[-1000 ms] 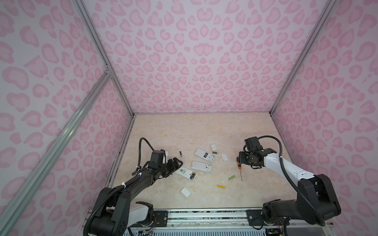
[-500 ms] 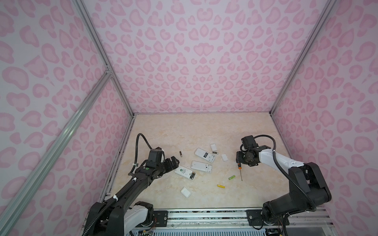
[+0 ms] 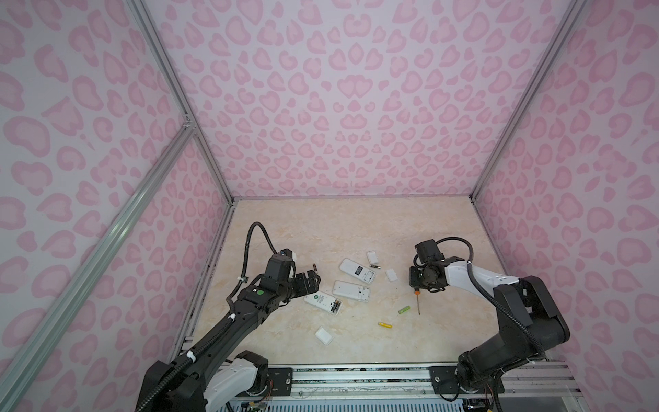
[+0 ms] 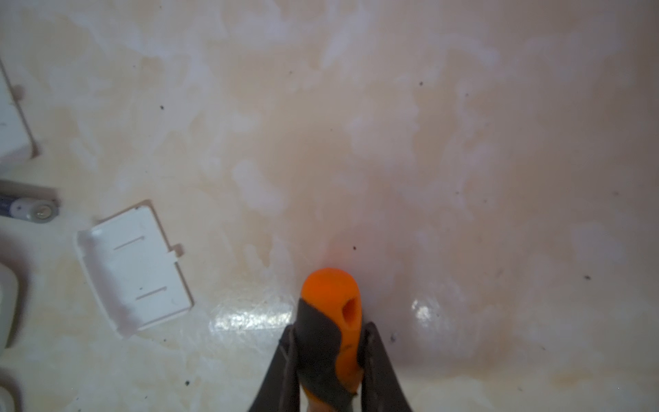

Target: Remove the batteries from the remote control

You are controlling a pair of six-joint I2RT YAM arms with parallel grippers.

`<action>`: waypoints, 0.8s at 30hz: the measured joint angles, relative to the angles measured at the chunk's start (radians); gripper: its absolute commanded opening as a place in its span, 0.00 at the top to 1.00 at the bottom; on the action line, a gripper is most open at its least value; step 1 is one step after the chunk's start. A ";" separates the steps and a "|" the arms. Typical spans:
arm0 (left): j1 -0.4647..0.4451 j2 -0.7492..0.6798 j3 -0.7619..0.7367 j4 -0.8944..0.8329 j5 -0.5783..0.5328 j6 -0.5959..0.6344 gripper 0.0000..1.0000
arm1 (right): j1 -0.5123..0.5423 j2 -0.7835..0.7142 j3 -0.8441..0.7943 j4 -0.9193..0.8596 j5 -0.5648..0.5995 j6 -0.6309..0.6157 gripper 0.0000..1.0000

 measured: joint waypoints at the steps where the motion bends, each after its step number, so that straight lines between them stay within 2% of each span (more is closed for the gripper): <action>1: -0.013 -0.011 0.006 -0.001 -0.003 0.005 0.02 | 0.000 -0.010 -0.004 0.000 -0.002 0.012 0.93; 7: -0.072 -0.102 0.014 0.029 -0.014 0.035 0.02 | 0.001 -0.140 -0.006 -0.021 0.006 0.033 0.99; 13: -0.093 -0.140 0.057 0.069 0.078 0.050 0.05 | 0.018 -0.333 -0.010 0.002 0.019 0.055 1.00; 17: -0.158 -0.144 0.082 0.101 0.116 0.056 0.00 | 0.079 -0.471 -0.032 0.055 0.017 0.088 1.00; 22: -0.276 -0.079 0.127 0.172 0.120 0.060 0.06 | 0.190 -0.556 -0.033 0.158 0.012 0.126 1.00; 24: -0.305 -0.047 0.130 0.202 0.145 0.063 0.06 | 0.212 -0.559 -0.033 0.218 -0.041 0.138 1.00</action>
